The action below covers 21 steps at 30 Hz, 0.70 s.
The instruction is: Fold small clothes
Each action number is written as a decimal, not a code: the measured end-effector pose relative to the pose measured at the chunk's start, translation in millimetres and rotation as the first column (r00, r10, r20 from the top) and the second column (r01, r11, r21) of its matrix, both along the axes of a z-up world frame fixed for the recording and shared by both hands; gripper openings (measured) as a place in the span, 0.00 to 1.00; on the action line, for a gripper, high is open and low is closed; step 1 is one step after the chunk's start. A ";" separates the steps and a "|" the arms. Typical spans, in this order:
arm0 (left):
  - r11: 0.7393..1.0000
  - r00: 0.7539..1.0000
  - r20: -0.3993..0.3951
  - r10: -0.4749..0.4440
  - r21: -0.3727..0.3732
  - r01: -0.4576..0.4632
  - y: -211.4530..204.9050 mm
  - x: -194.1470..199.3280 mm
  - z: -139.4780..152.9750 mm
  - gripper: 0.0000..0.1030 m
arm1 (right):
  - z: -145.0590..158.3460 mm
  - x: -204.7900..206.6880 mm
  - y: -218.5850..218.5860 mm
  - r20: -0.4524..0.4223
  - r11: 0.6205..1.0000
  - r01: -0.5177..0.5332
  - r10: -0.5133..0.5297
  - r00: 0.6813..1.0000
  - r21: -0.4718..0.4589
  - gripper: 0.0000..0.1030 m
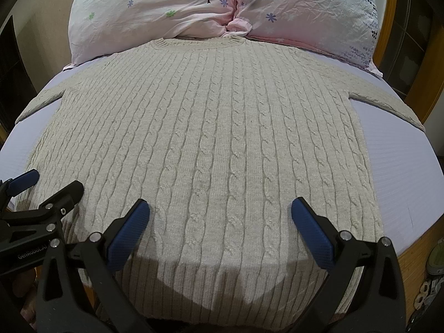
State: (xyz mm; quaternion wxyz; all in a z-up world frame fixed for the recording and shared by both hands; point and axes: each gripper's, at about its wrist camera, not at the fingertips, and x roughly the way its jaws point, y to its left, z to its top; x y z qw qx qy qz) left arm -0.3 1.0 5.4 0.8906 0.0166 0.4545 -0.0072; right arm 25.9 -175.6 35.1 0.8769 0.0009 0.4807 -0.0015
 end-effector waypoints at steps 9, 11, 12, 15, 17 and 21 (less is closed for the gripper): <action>1.000 1.000 0.002 0.000 0.000 0.000 -0.1 -0.3 0.6 0.99 | 0.6 -0.3 -0.5 0.001 1.000 0.000 0.000 1.000 0.000 0.98; 1.000 1.000 0.002 0.000 0.000 0.000 -0.2 -0.5 -0.1 0.99 | 0.1 -0.7 -0.4 0.002 1.000 0.000 0.000 1.000 0.000 0.98; 1.000 1.000 0.002 0.000 0.000 0.000 -0.2 -0.5 0.1 0.99 | -0.5 -0.9 -0.3 0.002 1.000 0.000 0.000 1.000 0.000 0.98; 1.000 1.000 0.003 0.000 0.000 0.000 -0.2 -0.7 -0.1 0.99 | -2.2 -1.9 0.1 0.002 1.000 0.000 0.000 1.000 0.000 0.98; 1.000 1.000 0.003 0.000 0.000 0.000 -0.3 -0.7 -0.1 0.99 | 0.6 -1.1 -0.2 0.003 1.000 0.000 0.000 1.000 0.000 0.98; 1.000 1.000 0.004 0.001 0.000 -0.001 -0.2 -0.9 0.2 0.99 | 1.2 -1.1 -0.9 0.003 1.000 0.000 0.000 1.000 0.000 0.98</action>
